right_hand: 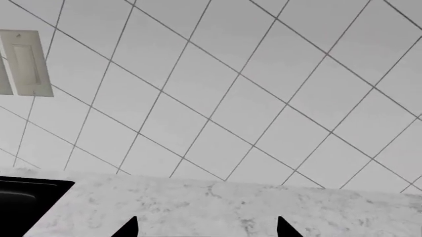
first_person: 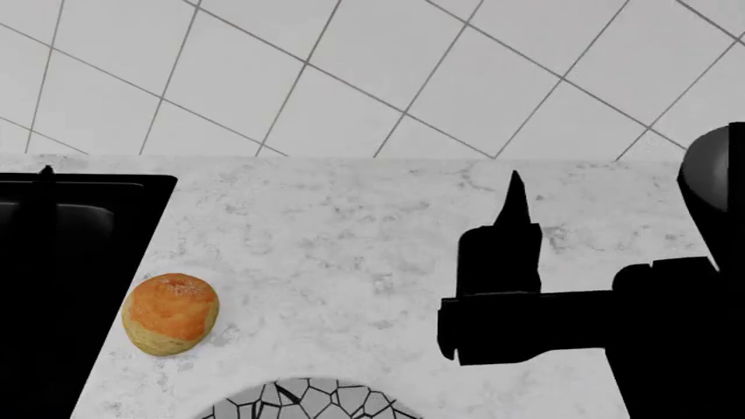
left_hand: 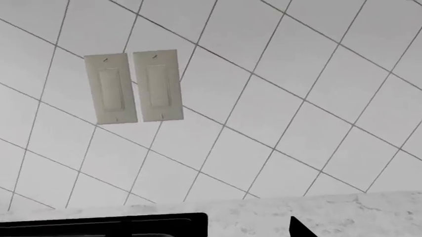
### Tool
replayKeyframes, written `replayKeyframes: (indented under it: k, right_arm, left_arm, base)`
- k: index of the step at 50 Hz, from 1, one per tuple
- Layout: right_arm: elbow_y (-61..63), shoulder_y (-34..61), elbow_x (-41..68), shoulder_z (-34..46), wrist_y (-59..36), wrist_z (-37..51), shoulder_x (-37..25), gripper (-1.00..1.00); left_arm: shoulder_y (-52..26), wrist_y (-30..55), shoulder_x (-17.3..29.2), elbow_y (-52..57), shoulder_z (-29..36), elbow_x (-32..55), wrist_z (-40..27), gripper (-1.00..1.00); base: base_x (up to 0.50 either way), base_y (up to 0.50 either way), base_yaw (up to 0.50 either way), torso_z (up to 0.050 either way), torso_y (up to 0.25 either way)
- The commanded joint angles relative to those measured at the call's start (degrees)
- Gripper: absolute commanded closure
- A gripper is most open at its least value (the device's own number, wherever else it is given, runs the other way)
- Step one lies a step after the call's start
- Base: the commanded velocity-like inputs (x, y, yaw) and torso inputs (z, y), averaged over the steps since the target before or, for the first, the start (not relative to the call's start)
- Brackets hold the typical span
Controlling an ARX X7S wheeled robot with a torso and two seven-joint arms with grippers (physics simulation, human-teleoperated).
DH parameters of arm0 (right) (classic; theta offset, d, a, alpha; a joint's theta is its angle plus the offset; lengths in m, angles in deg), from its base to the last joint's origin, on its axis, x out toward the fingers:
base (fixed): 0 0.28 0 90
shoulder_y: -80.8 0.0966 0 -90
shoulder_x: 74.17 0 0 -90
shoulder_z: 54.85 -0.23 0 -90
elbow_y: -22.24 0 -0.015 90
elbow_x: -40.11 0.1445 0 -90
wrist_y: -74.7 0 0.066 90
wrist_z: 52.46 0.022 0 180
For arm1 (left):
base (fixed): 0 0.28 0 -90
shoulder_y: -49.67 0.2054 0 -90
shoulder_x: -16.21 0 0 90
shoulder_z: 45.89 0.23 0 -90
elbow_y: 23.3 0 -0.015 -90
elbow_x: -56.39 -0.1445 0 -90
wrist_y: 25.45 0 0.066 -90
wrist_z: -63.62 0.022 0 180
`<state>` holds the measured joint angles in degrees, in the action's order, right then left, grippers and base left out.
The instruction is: Place the pastries on the plates.
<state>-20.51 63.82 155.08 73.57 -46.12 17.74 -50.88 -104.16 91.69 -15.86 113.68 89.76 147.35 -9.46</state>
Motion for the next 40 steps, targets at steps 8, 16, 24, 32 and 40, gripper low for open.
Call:
replayKeyframes:
  k: [8, 16, 24, 32, 40]
  right_arm:
    - [1.14, -3.28, -4.52, 1.28, 0.72, 1.12, 1.7, -1.0]
    - [0.26, -4.61, -6.04, 1.55, 1.15, -0.04, 2.32, -1.0]
    - [0.19, -8.42, -9.17, 0.84, 4.01, -3.07, 1.42, -1.0]
    - [1.42, -9.15, -9.55, 0.92, 4.28, -2.2, 1.23, -1.0]
    - [1.88, -11.6, -11.09, 0.98, 5.51, -2.96, 0.54, -1.0]
  left_arm:
    - [-22.02, 17.33, -10.67, -28.35, 3.65, 10.37, 17.26, -1.0]
    - [-28.19, 22.8, -17.13, -42.94, 5.66, 14.05, 24.87, -1.0]
    - [-37.69, 32.37, -25.5, -65.76, 11.14, 11.17, 38.21, -1.0]
    - [-42.03, 38.96, -31.13, -79.77, 15.88, 7.91, 50.61, -1.0]
    - [-44.95, 44.31, -36.13, -90.03, 22.07, 2.59, 60.96, -1.0]
  base:
    - [0.0, 0.0, 0.0, 0.0, 0.0]
    - [0.0, 0.0, 0.0, 0.0, 0.0]
    - [0.0, 0.0, 0.0, 0.0, 0.0]
    - [0.0, 0.0, 0.0, 0.0, 0.0]
    - [0.0, 0.0, 0.0, 0.0, 0.0]
